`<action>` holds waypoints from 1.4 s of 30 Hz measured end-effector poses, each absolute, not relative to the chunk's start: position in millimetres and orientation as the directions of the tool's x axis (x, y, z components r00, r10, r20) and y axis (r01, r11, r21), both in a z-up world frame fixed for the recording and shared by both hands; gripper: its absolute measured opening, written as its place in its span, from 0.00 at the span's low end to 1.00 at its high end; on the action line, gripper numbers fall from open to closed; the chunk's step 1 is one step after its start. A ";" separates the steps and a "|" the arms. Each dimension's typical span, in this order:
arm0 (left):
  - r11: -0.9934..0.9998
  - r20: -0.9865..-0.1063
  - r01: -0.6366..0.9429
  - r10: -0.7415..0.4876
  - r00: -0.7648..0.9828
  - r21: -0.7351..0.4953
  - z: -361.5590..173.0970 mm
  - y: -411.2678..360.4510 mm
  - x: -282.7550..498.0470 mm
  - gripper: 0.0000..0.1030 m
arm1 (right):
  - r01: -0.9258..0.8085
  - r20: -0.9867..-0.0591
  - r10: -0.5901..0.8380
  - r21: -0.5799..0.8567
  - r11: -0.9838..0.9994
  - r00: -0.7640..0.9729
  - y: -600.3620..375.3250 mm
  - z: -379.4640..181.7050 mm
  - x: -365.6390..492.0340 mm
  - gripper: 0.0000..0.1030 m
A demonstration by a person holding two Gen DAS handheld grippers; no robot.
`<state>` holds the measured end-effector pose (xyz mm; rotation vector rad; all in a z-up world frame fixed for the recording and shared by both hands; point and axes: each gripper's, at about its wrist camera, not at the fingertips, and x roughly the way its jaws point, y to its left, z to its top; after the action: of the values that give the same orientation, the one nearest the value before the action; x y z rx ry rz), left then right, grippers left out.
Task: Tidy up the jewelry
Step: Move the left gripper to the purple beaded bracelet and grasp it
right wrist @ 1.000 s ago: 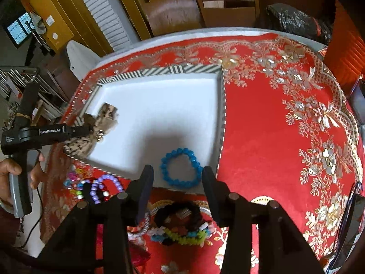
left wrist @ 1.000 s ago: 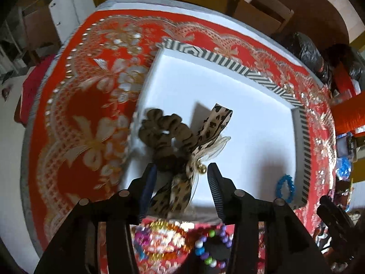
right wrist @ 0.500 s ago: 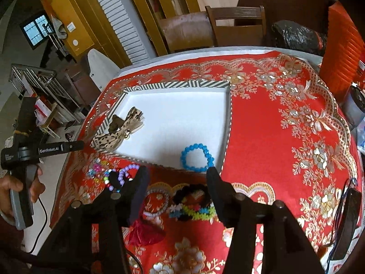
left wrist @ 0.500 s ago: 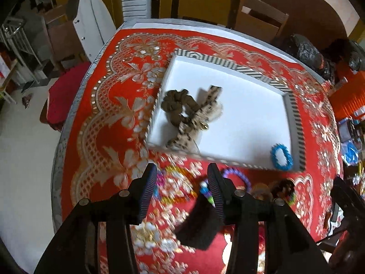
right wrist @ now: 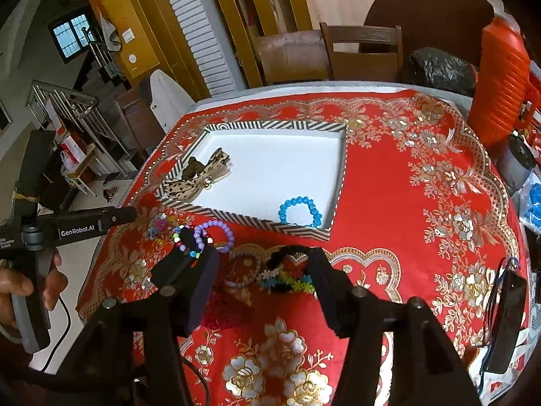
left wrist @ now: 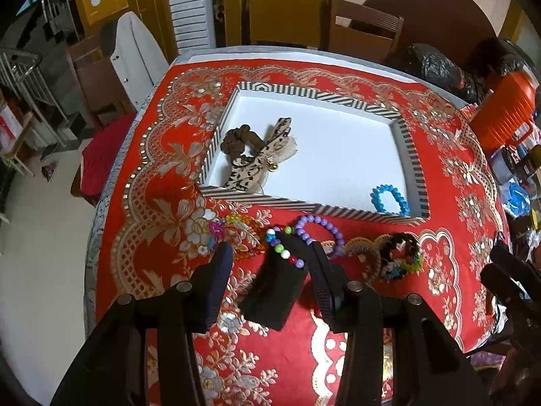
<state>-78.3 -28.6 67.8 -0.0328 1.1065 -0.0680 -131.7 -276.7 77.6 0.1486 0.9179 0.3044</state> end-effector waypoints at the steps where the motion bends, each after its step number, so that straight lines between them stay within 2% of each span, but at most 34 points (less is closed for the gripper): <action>1: 0.997 -0.892 0.042 -0.074 0.445 -0.062 69.9 -30.4 -80.3 0.25 | -0.194 -0.757 0.327 0.263 0.945 0.566 -277.0 77.9 -132.8 0.58; 5: 0.998 -0.891 0.042 -0.053 0.452 -0.038 74.3 -34.3 -83.4 0.25 | -0.202 -0.760 0.355 0.292 0.935 0.544 -277.8 78.2 -131.1 0.58; 10: 0.999 -0.882 0.037 -0.031 0.471 -0.015 78.2 -36.5 -87.8 0.25 | -0.218 -0.759 0.316 0.231 0.948 0.570 -275.5 84.7 -127.6 0.59; 15: 1.000 -0.874 0.028 -0.002 0.485 0.013 79.5 -35.8 -89.6 0.25 | -0.200 -0.759 0.335 0.269 0.942 0.558 -276.1 80.4 -123.7 0.61; 42: 1.000 -0.866 -0.004 -0.003 0.499 -0.005 77.9 -38.0 -93.8 0.25 | -0.194 -0.763 0.308 0.239 0.951 0.569 -262.1 91.4 -120.1 0.63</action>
<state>-93.8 -38.0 77.9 -0.0064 1.0481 0.0006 -120.1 -262.1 91.4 0.1334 0.9199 0.2956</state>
